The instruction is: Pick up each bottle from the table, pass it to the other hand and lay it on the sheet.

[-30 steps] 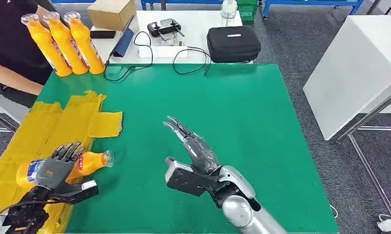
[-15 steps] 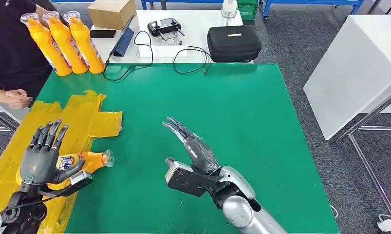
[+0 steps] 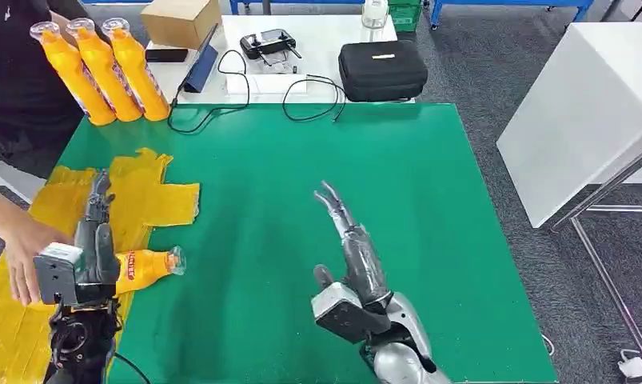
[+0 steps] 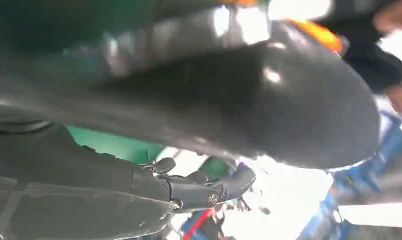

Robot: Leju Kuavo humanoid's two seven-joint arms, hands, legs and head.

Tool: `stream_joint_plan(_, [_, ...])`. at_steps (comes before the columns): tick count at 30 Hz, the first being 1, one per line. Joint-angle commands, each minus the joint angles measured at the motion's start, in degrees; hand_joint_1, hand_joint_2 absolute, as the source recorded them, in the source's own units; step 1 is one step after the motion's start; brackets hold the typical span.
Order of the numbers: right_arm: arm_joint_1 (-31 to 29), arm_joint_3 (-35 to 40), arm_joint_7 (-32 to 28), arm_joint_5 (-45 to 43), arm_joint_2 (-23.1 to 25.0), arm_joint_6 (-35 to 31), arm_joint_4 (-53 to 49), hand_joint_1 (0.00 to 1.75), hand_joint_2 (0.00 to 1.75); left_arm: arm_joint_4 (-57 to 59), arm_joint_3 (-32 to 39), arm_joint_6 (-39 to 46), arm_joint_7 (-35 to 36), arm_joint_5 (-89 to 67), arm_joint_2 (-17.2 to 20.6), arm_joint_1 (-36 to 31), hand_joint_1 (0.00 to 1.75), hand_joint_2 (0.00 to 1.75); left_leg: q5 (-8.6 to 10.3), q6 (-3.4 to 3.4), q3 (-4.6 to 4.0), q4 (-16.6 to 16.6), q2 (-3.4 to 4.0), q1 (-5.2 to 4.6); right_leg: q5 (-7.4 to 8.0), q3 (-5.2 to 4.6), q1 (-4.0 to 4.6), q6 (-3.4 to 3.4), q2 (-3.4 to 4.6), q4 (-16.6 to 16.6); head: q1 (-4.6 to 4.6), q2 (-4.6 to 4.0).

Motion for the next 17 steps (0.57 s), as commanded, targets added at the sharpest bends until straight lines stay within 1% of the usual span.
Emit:
stream_joint_plan(1, [7.64,-8.60,-12.59,-5.75,1.35,-8.11,-5.17,0.00,0.00,-6.54,-15.88,-1.81,0.38,3.97,-6.64,5.25,0.00,0.00,-0.07,0.09,-0.01,0.00,-0.53,-0.06,-0.20,0.20,-0.05,0.02,-0.56,0.01,0.04,0.00])
stream_joint_plan(2, [7.48,-8.56,-12.57,-5.75,1.42,-8.14,-5.02,0.00,0.00,-6.60,-15.56,-1.73,0.44,4.29,-6.26,5.11,0.00,0.00,-0.08,0.07,-0.09,0.03,-0.48,0.01,-0.20,0.22,0.03,0.14,-0.53,-0.01,0.09,0.00])
stream_joint_plan(5, [7.53,-8.85,-12.95,-5.22,1.78,-9.13,-5.02,0.00,0.00,-6.67,-15.73,-3.00,-0.06,5.39,-5.71,4.99,0.00,0.00,-0.20,0.07,0.06,0.00,-0.09,-0.01,-0.18,0.27,0.02,0.09,-0.21,0.03,0.02,0.00])
stream_joint_plan(6, [7.82,-9.18,-13.38,-4.47,1.76,-10.79,-5.17,0.00,0.00,-6.33,-16.99,-5.18,-0.54,6.79,-5.51,5.02,0.00,0.00,-0.19,0.07,0.07,-0.01,-0.06,0.03,-0.17,0.28,0.06,0.07,-0.18,0.01,0.02,0.00])
stream_joint_plan(8, [7.83,-9.42,-13.02,-3.59,1.42,-11.30,-5.19,0.00,0.00,-6.07,-19.06,-4.87,-1.63,3.85,-5.30,4.68,0.00,0.00,-0.12,0.09,0.01,-0.01,-0.27,0.02,-0.17,0.24,0.06,0.09,-0.37,0.00,0.00,0.00])
stream_joint_plan(10, [7.53,-9.25,-13.03,-2.65,1.27,-11.53,-5.11,0.00,0.00,-6.08,-19.76,-4.20,-2.46,2.11,-5.10,4.25,0.00,0.00,-0.13,0.09,0.06,-0.01,-0.31,0.05,-0.19,0.31,0.10,0.10,-0.42,-0.01,0.04,0.00])
stream_joint_plan(13, [6.17,-7.89,-12.75,-3.24,1.07,-10.42,-4.52,0.00,0.00,-4.45,-22.03,-4.55,-2.92,0.76,-4.63,3.54,0.00,0.00,-0.13,0.10,0.06,-0.02,-0.11,0.04,-0.15,0.26,0.09,0.12,-0.22,0.01,0.02,0.00])
stream_joint_plan(14, [5.01,-7.03,-12.56,-2.57,1.02,-10.38,-3.56,0.00,0.00,-2.72,-23.95,-4.59,-2.96,-1.55,-4.38,2.52,0.00,0.00,-0.17,0.10,0.13,-0.01,-0.08,0.06,-0.16,0.34,0.11,0.11,-0.19,0.00,0.02,0.00])
stream_joint_plan(17, [4.87,-7.14,-12.42,-2.40,1.11,-10.72,-3.62,0.00,0.00,-2.29,-24.02,-3.54,-3.51,-2.56,-4.71,2.33,0.00,0.00,-0.11,0.10,0.12,-0.05,-0.16,0.04,-0.15,0.34,0.09,0.11,-0.28,-0.02,0.04,0.00])
